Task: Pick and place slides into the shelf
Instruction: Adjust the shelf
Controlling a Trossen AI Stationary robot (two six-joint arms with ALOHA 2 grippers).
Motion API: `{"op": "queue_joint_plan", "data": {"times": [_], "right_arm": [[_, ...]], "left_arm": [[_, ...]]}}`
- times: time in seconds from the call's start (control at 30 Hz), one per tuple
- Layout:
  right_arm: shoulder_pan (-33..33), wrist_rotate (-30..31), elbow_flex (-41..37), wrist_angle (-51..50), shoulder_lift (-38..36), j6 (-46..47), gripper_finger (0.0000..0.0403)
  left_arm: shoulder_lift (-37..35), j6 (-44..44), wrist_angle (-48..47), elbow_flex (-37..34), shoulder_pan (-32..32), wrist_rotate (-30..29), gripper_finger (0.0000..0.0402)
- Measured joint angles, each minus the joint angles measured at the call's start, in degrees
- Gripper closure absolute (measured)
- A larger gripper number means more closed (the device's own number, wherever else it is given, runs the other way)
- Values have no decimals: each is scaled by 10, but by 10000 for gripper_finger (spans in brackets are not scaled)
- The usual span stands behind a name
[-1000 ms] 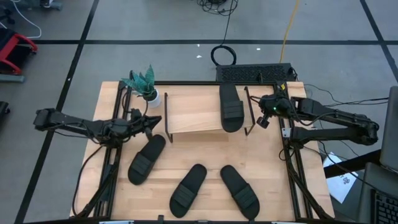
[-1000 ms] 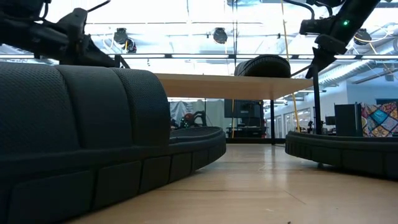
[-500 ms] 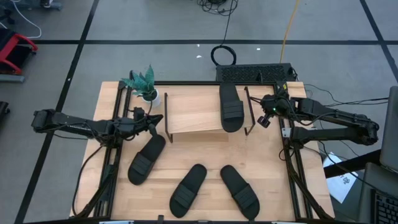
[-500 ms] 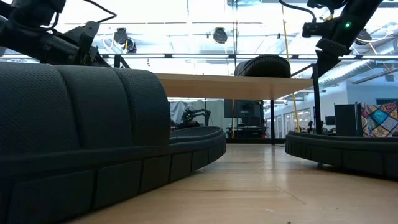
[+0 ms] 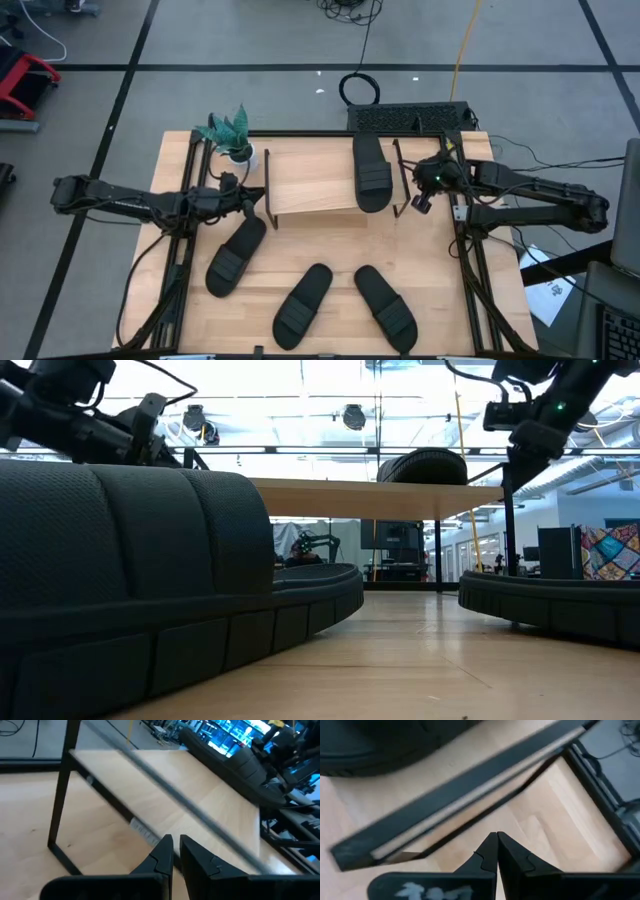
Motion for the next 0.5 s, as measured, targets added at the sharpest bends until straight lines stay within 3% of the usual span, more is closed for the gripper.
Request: {"op": "queue_joint_plan", "data": {"times": [0.27,0.5], "right_arm": [[64,1,0,16,0,17,403],[121,4,0,13,0,38,403]], "left_arm": [[19,0,-143,90,18,9,371],[75,0,-183,137,46,11,371]]}}
